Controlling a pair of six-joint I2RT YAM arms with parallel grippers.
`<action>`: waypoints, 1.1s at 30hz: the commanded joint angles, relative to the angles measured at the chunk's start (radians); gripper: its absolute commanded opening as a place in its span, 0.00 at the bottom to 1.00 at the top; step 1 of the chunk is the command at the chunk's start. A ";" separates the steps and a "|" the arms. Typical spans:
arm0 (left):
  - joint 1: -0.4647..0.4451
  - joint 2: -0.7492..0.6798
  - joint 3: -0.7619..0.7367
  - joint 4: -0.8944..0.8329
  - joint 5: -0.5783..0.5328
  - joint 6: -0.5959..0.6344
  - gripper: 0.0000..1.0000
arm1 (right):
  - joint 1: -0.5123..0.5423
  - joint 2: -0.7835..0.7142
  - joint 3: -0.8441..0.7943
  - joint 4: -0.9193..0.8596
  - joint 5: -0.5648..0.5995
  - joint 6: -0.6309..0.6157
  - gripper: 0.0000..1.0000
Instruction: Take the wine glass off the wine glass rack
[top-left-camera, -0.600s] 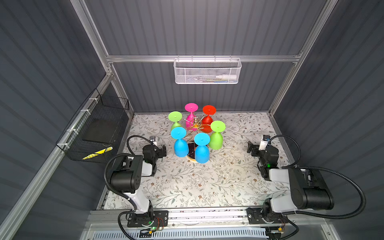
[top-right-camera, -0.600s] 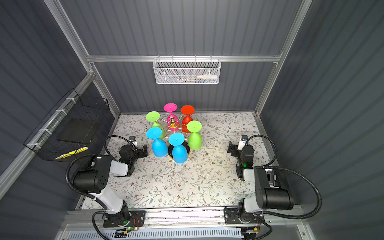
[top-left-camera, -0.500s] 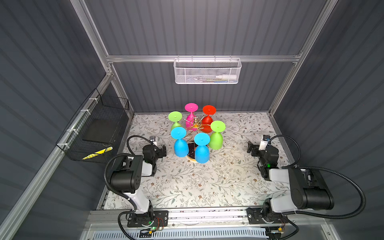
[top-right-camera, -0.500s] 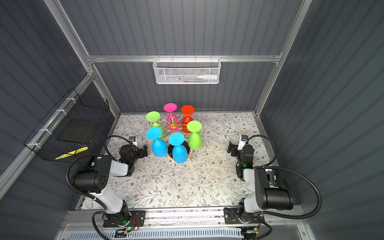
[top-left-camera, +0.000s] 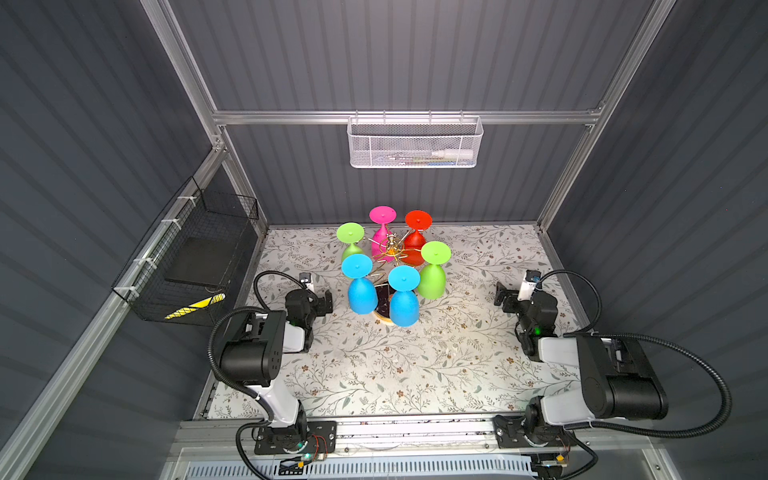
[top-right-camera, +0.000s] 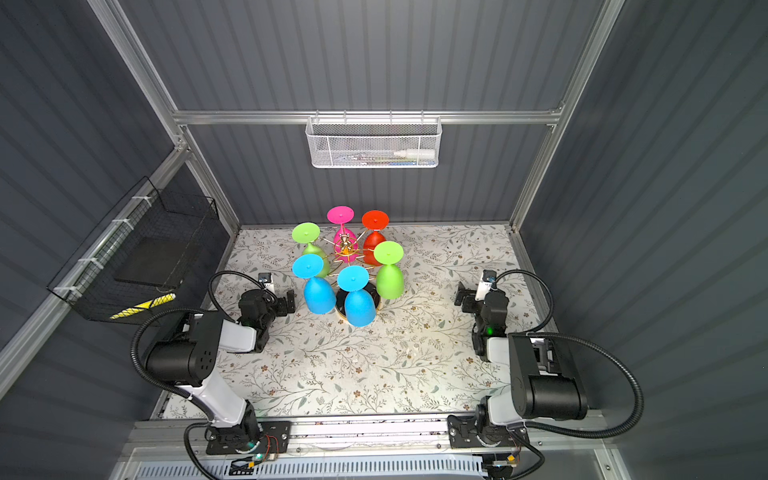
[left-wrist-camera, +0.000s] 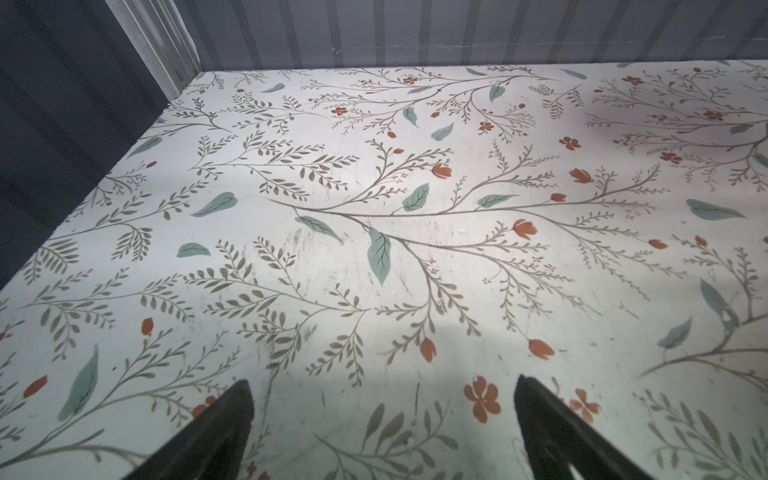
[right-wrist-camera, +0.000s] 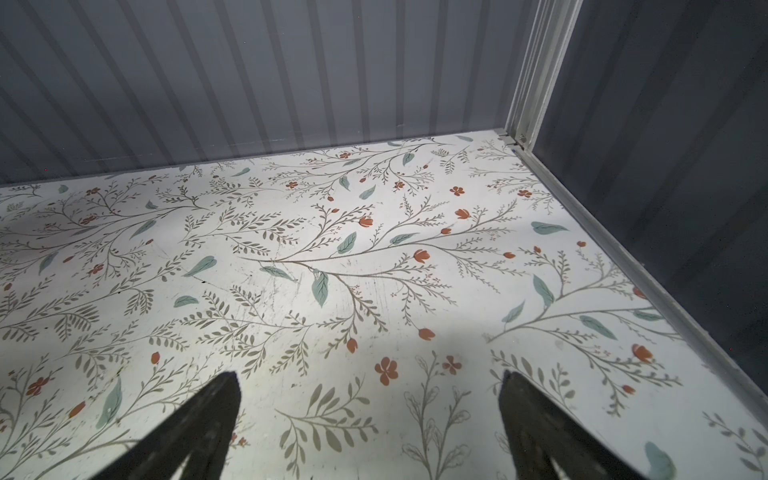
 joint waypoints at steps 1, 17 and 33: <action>-0.003 0.001 0.022 -0.003 -0.008 -0.007 1.00 | -0.005 -0.004 0.013 0.004 -0.003 -0.001 0.99; -0.001 -0.559 0.110 -0.469 -0.118 -0.176 1.00 | 0.021 -0.388 0.251 -0.671 0.127 0.331 0.99; -0.001 -0.808 0.271 -0.751 -0.043 -0.252 0.99 | -0.014 -0.788 0.165 -0.815 -0.473 0.673 0.64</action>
